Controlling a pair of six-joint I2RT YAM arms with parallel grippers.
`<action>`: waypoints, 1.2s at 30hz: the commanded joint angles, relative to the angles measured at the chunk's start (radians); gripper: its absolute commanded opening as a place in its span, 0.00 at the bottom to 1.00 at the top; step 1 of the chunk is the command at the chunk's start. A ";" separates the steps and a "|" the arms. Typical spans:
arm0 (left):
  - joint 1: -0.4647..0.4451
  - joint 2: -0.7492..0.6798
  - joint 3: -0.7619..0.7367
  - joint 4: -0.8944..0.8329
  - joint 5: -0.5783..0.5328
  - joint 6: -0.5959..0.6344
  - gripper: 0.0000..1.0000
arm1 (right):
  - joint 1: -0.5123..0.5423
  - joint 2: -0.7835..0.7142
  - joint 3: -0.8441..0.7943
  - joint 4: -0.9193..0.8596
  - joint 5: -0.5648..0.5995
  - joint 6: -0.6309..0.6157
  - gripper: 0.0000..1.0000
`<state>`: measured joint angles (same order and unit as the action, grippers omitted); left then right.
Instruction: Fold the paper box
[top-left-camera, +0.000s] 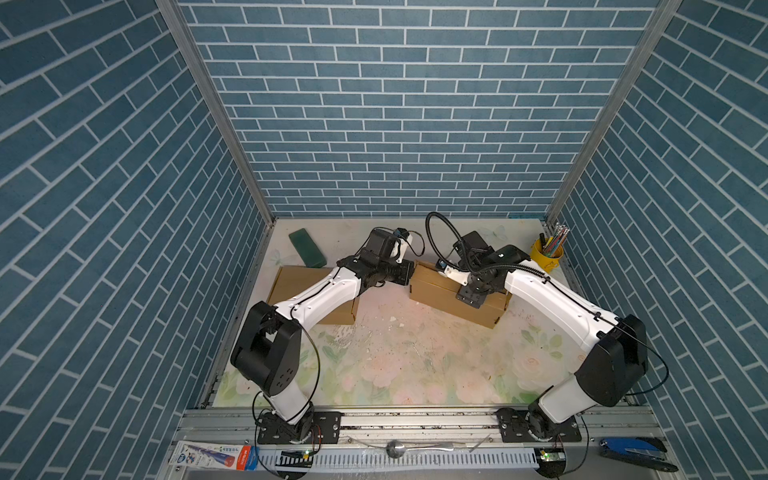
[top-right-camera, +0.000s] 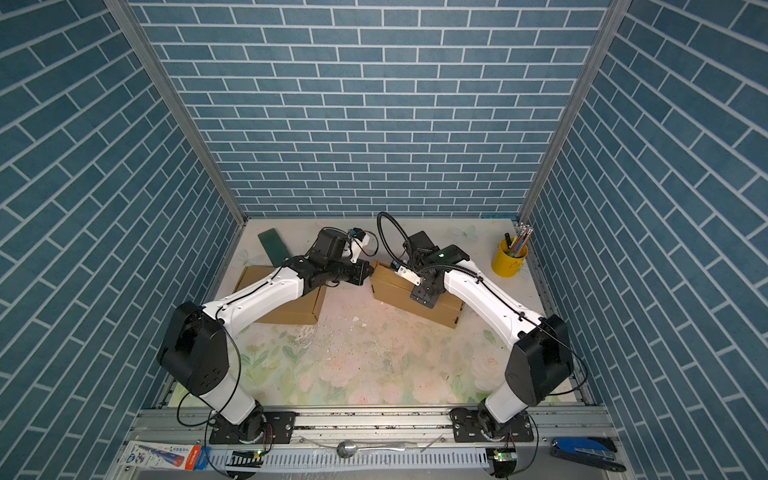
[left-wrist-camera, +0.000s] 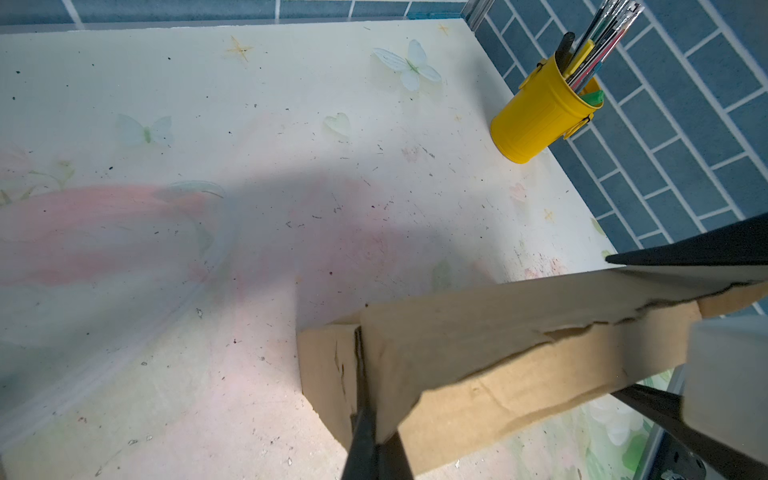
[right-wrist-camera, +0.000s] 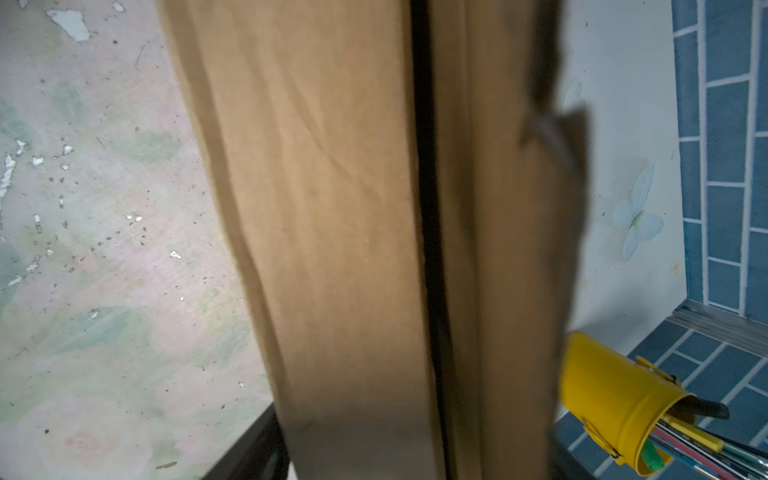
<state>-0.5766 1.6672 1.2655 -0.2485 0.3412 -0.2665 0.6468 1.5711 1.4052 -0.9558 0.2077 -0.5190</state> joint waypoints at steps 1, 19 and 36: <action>-0.014 0.047 -0.038 -0.160 0.008 0.018 0.00 | 0.009 0.003 -0.017 0.028 0.011 -0.042 0.70; 0.039 -0.013 0.040 -0.203 0.114 0.062 0.26 | 0.005 0.001 -0.098 0.067 -0.008 -0.053 0.62; 0.175 0.098 0.173 0.052 0.334 -0.312 0.50 | 0.005 -0.002 -0.112 0.084 -0.002 -0.052 0.62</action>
<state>-0.3981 1.7092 1.4097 -0.2745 0.6338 -0.4633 0.6525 1.5707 1.3312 -0.8700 0.2100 -0.5587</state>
